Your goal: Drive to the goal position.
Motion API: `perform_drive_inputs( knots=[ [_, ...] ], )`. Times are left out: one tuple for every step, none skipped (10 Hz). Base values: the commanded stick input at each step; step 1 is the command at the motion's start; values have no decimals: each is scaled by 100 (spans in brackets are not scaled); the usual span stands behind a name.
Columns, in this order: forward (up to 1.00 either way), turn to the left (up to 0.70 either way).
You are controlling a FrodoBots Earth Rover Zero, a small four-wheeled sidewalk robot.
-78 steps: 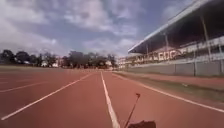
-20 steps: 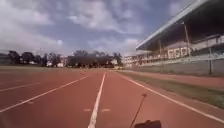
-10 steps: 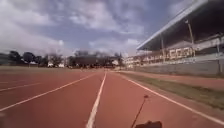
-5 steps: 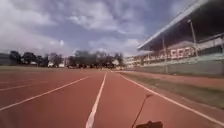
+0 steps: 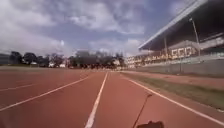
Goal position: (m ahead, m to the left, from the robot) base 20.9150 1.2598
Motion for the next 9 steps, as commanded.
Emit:
perform_drive_inputs(
  knots=[
    [70,0],
    [70,0],
    [70,0],
    [70,0],
    [70,0],
    [70,0],
    [70,0],
    [70,0],
    [70,0]
  ],
)
